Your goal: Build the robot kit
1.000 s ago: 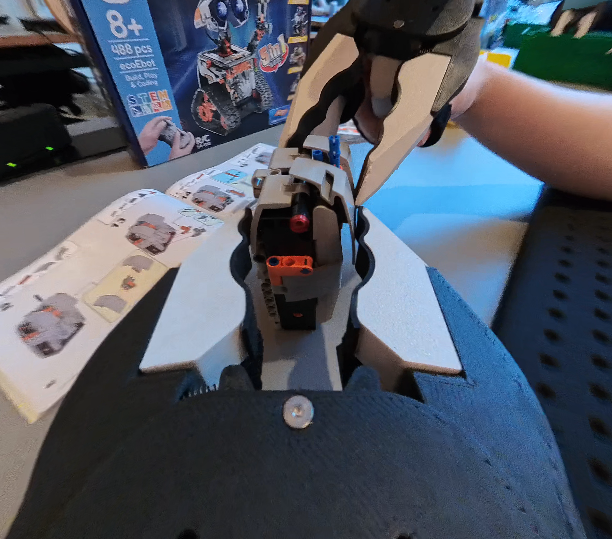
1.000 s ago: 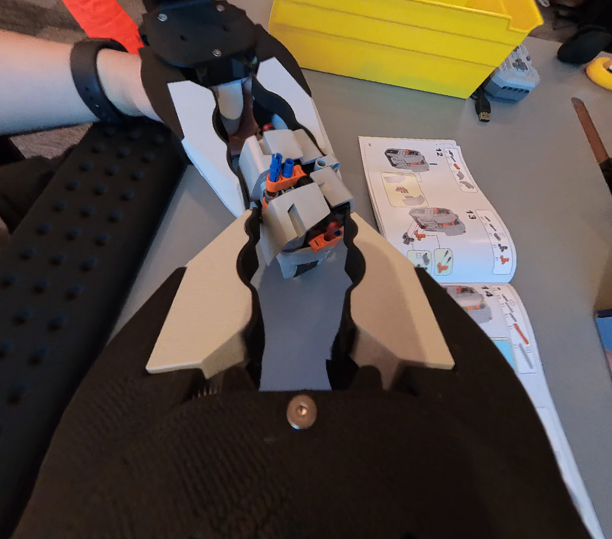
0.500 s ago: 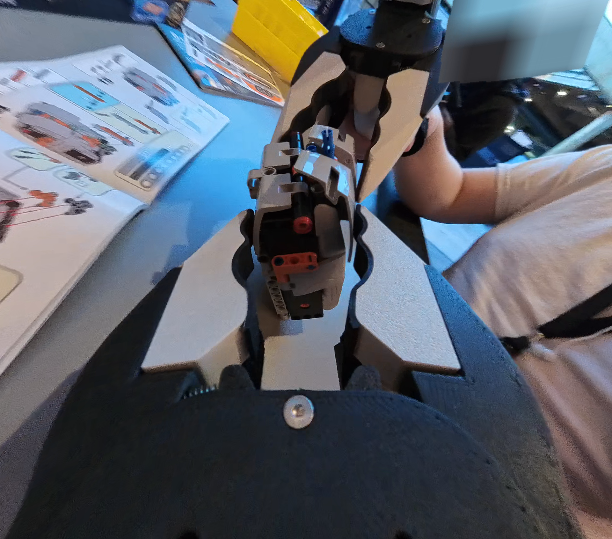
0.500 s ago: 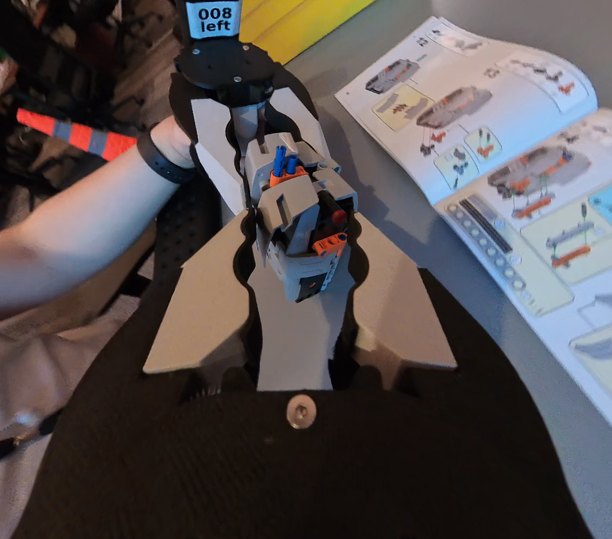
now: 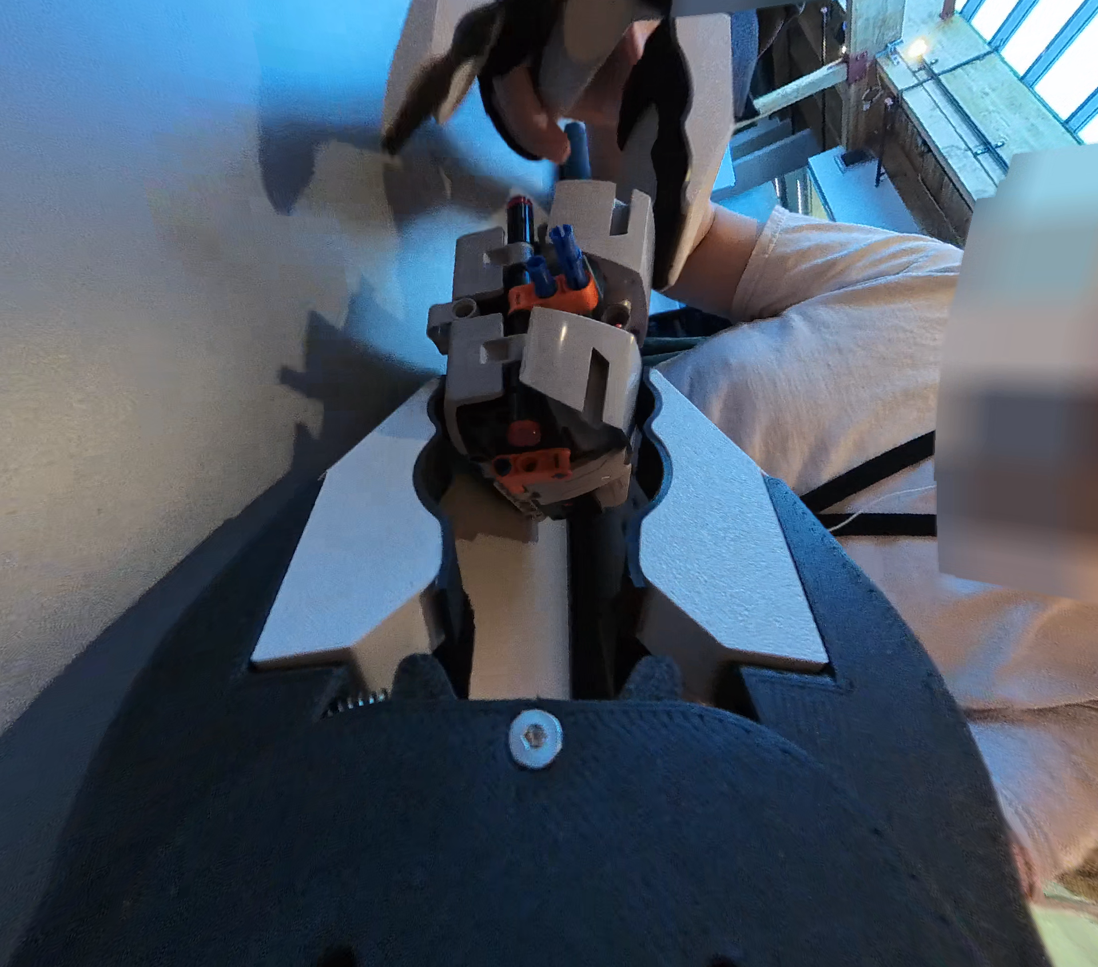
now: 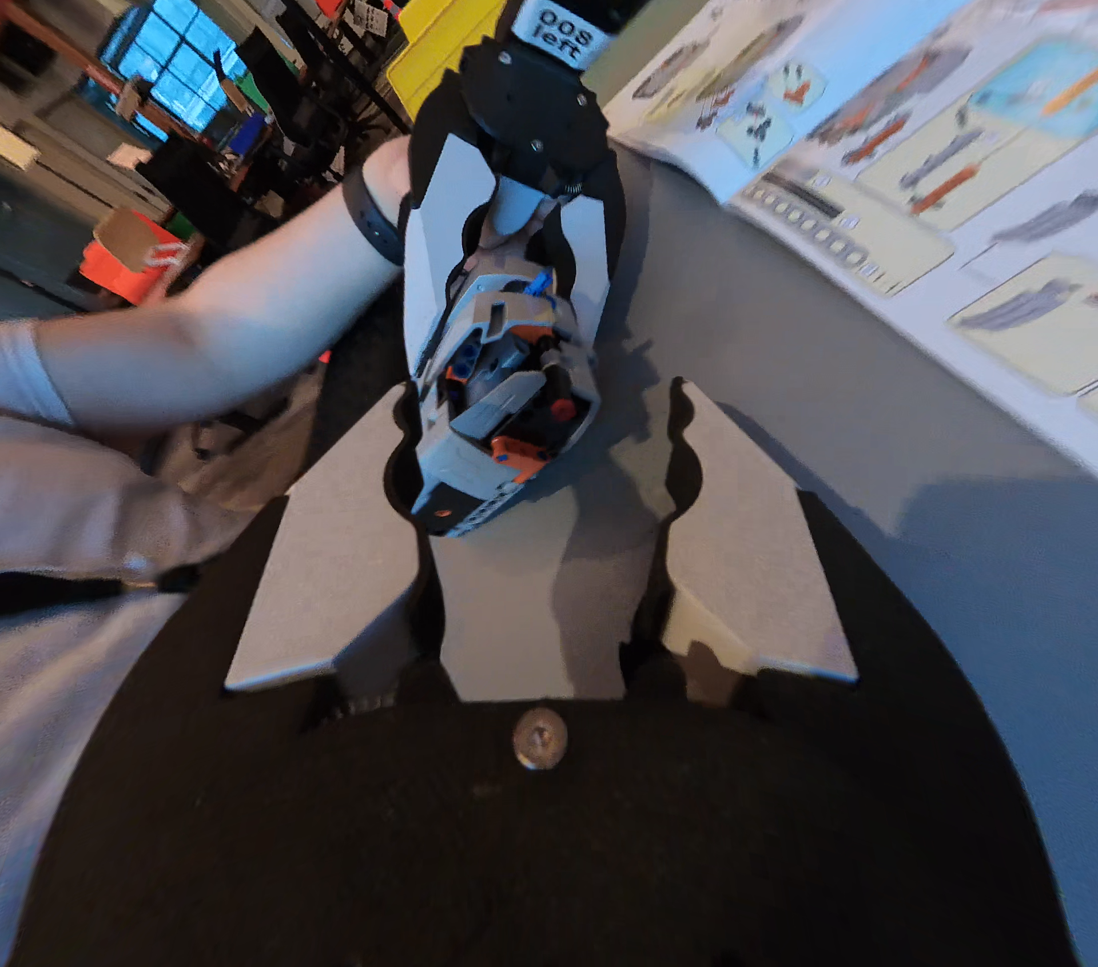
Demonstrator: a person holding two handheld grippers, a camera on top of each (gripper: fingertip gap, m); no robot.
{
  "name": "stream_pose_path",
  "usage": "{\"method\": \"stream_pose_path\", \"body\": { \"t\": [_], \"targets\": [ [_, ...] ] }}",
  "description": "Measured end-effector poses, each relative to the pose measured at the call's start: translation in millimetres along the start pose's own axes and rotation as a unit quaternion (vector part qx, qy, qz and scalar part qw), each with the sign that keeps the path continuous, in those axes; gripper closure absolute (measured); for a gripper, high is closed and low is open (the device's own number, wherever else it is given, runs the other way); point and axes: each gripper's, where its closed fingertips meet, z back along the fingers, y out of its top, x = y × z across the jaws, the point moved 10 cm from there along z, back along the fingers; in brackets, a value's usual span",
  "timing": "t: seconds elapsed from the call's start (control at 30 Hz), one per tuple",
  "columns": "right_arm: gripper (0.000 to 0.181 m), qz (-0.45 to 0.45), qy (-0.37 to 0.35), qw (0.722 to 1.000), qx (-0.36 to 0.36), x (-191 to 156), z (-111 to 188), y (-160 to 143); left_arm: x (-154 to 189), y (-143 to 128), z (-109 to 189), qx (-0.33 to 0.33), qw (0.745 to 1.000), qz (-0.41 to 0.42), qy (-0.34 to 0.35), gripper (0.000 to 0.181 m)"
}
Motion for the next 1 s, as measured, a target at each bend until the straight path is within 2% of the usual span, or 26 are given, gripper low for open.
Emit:
{"method": "stream_pose_path", "body": {
  "t": [0.1,0.17,0.23,0.4,0.5,0.6,0.7,0.8,0.9,1.0],
  "targets": [
    [0.092,0.096,0.031,0.995,0.008,4,3,4,-7,7,-3,-0.036,0.998,0.042,-0.004,0.12],
    [0.087,0.105,0.066,0.992,-0.015,7,1,2,-10,13,-4,-0.054,0.997,0.063,0.002,0.12],
    [0.097,0.092,0.091,0.99,-0.055,11,-3,-2,-10,19,-3,-0.063,0.994,0.089,0.016,0.12],
    [0.11,0.116,0.071,0.988,-0.068,10,-8,-7,-4,28,2,-0.114,0.98,0.15,0.064,0.115],
    [0.123,0.129,0.053,0.986,-0.096,5,-11,-14,-1,33,8,-0.161,0.962,0.192,0.11,0.113],
    [0.127,0.134,0.036,0.985,-0.103,-2,-13,-20,4,38,18,-0.183,0.948,0.211,0.152,0.113],
    [0.131,0.137,0.006,0.985,-0.105,-10,-14,-24,20,36,31,-0.157,0.952,0.195,0.174,0.116],
    [0.134,0.128,-0.032,0.987,-0.093,-19,-14,-30,50,17,37,-0.062,0.958,0.105,0.26,0.121],
    [0.145,0.121,-0.064,0.987,-0.09,-29,-12,-40,88,-25,14,0.04,0.938,-0.004,0.344,0.11],
    [0.151,0.118,-0.088,0.982,-0.117,-32,-12,-47,101,-60,-25,0.055,0.897,-0.045,0.435,0.093]
  ]
}}
